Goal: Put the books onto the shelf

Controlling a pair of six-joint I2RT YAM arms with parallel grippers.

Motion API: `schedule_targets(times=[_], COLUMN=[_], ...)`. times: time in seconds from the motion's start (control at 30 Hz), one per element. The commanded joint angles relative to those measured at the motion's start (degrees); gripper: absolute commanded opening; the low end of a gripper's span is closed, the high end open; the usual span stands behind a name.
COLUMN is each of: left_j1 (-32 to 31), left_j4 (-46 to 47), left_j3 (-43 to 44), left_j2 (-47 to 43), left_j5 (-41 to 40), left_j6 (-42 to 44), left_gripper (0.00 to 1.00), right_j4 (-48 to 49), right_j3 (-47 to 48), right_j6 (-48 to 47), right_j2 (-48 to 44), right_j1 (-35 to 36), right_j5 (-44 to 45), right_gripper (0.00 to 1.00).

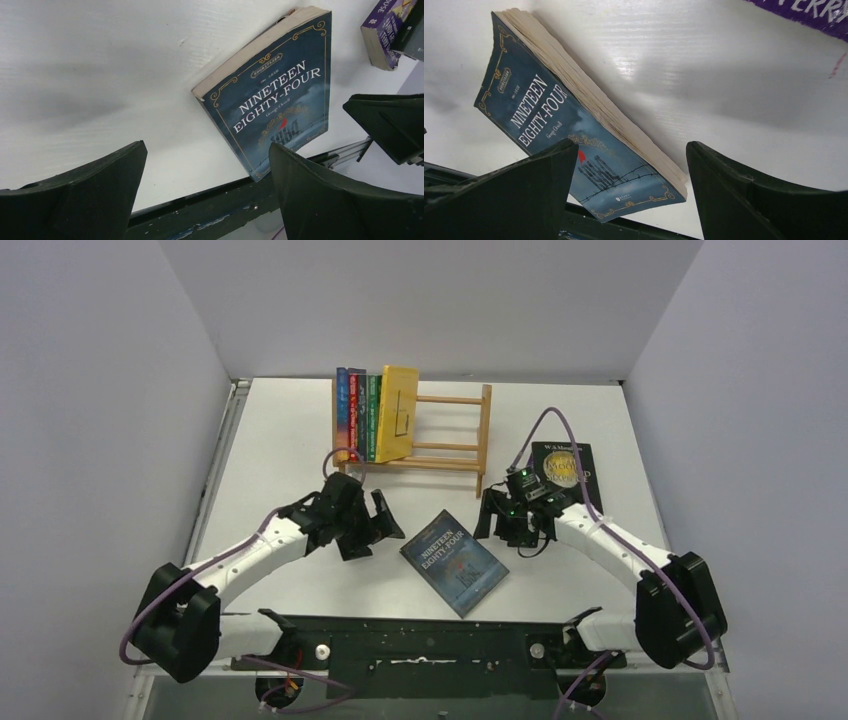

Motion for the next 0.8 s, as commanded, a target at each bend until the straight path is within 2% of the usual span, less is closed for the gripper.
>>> schedule_targets(times=[0.0,0.33,0.63,0.77], left_j1=[-0.4,-4.0,-7.4,-7.5], left_j4=[11.1,18.0,22.9,25.3], left_j3=[-1.7,-6.9,-7.1,-6.6], left_j2=[1.7,6.6,12.9,15.0], left_j5=[3.2,2.9,0.9,1.5], left_j6=[-4.8,-13.9,-19.0,-20.2], left_gripper=[0.91,0.83,0.67,0.58], right_j4=[5.3,11.5,18.0,20.1], right_j3=[-1.8,-6.4,-9.2,-9.1], right_j6=[1.6,4.3,7.7,6.7], right_j2=[-0.2,2.5,0.7,-0.3], right_j1=[1.2,3.6,4.6,4.6], right_j5=[0.2,-5.0,-13.7,-16.4], right_gripper=[0.81,0.70,0.45,0.40])
